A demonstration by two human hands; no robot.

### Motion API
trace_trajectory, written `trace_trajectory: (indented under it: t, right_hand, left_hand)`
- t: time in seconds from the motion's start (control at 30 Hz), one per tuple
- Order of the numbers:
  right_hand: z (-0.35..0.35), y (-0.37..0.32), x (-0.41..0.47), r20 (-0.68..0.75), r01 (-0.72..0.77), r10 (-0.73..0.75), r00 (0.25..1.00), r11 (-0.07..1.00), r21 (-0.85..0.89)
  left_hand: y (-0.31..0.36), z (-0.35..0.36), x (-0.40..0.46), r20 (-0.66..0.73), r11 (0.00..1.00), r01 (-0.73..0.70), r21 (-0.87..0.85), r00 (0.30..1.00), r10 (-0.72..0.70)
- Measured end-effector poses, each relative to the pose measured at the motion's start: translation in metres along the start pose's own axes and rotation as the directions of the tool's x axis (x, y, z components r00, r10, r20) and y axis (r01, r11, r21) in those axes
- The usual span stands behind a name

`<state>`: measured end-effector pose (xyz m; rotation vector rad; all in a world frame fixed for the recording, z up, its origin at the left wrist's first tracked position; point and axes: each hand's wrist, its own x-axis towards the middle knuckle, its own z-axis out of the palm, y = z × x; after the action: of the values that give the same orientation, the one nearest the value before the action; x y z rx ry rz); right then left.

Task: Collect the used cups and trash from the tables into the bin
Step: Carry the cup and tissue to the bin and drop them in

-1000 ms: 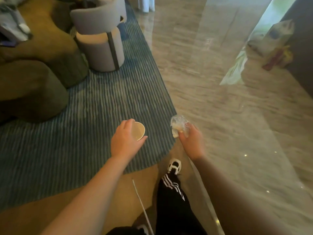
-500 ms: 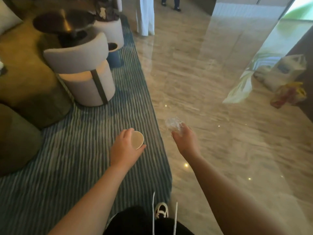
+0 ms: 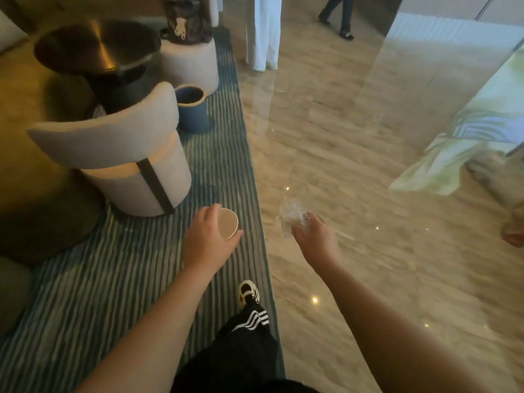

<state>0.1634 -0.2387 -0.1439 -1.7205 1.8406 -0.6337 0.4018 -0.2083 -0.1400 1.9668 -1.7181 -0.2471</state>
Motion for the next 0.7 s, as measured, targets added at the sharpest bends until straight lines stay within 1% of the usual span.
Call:
trace_trajectory:
  t: [0.1, 0.27, 0.5, 0.63, 0.7]
  right_hand:
    - [-0.002, -0.032, 0.103, 0.006, 0.029, -0.029, 1.000, 0.999, -0.035]
    - [0.000, -0.075, 0.242, 0.022, 0.013, -0.012, 1.000, 0.999, -0.045]
    - [0.023, -0.108, 0.409, 0.078, 0.054, -0.051, 0.996, 0.997, -0.046]
    - [0.043, -0.120, 0.521, 0.075, 0.111, -0.108, 0.991, 0.993, -0.049]
    - [0.053, -0.125, 0.577, 0.097, 0.148, -0.143, 0.985, 0.988, -0.041]
  left_hand:
    - [-0.007, 0.005, 0.100, -0.017, 0.999, 0.033, 0.000, 0.999, -0.033]
    - [-0.008, 0.012, 0.244, -0.069, 0.998, 0.063, 0.004, 0.996, -0.062]
    - [-0.023, 0.043, 0.398, -0.098, 0.991, 0.132, -0.005, 0.986, -0.132]
    - [-0.038, 0.071, 0.492, -0.119, 0.983, 0.182, 0.010, 0.977, -0.179]
    - [-0.044, 0.085, 0.540, -0.128, 0.977, 0.212, 0.018, 0.970, -0.208]
